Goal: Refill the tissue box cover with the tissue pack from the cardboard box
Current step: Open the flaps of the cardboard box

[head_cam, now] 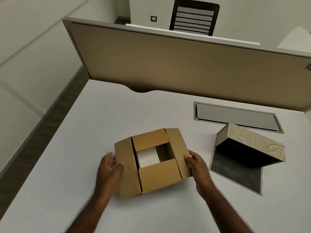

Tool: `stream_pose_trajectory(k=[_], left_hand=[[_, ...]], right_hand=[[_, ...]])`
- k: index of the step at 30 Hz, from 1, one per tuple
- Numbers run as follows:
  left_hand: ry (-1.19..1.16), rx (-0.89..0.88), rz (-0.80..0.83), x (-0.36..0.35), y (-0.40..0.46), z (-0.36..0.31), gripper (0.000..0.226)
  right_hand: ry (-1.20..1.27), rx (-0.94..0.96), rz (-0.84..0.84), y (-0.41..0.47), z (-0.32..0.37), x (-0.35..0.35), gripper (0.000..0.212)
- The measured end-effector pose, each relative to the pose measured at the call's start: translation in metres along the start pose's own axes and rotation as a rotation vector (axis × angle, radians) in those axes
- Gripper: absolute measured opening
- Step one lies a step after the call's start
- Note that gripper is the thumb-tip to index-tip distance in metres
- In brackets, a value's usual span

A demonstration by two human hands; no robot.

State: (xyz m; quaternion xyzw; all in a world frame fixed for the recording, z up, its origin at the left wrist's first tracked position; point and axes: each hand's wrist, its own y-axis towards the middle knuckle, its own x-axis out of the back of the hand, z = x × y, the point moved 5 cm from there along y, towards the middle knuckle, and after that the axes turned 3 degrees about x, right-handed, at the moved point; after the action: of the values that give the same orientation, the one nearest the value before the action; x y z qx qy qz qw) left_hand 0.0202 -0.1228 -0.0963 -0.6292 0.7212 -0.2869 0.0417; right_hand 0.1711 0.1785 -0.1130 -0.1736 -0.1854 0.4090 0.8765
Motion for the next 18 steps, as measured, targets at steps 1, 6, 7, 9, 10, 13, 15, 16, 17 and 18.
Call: stream_pose_trajectory(k=[1,6,7,9,10,13,15,16,17,18], left_hand=[[0.079,-0.132,-0.049,0.007,0.000,-0.014,0.066],[0.576,-0.761,0.006,-0.002,-0.002,-0.077,0.077],[0.701,-0.822,0.071,-0.010,0.001,-0.082,0.081],[0.919,-0.845,0.208,-0.025,0.012,-0.083,0.093],[0.995,-0.825,0.256,-0.031,0.017,-0.081,0.097],[1.073,-0.799,0.299,-0.042,0.025,-0.083,0.098],[1.031,-0.788,0.300,-0.045,0.026,-0.089,0.091],[1.012,-0.782,0.300,-0.045,0.027,-0.091,0.087],[0.992,-0.783,0.296,-0.044,0.028,-0.093,0.082],[0.959,-0.782,0.290,-0.043,0.030,-0.094,0.078]], right_hand=[[-0.083,0.072,-0.054,-0.002,0.008,0.004,0.041],[-0.364,0.583,-0.290,-0.036,0.070,0.012,0.041],[-0.420,0.704,-0.267,-0.045,0.082,0.008,0.035],[-0.552,0.927,-0.148,-0.061,0.098,-0.007,0.032],[-0.627,1.001,-0.057,-0.067,0.102,-0.016,0.033],[-0.913,0.985,0.265,-0.068,0.097,-0.044,0.051],[-1.095,0.876,0.409,-0.062,0.084,-0.055,0.072],[-1.157,0.827,0.447,-0.060,0.080,-0.058,0.079],[-1.192,0.800,0.458,-0.059,0.077,-0.059,0.082],[-1.204,0.787,0.451,-0.060,0.077,-0.058,0.082]])
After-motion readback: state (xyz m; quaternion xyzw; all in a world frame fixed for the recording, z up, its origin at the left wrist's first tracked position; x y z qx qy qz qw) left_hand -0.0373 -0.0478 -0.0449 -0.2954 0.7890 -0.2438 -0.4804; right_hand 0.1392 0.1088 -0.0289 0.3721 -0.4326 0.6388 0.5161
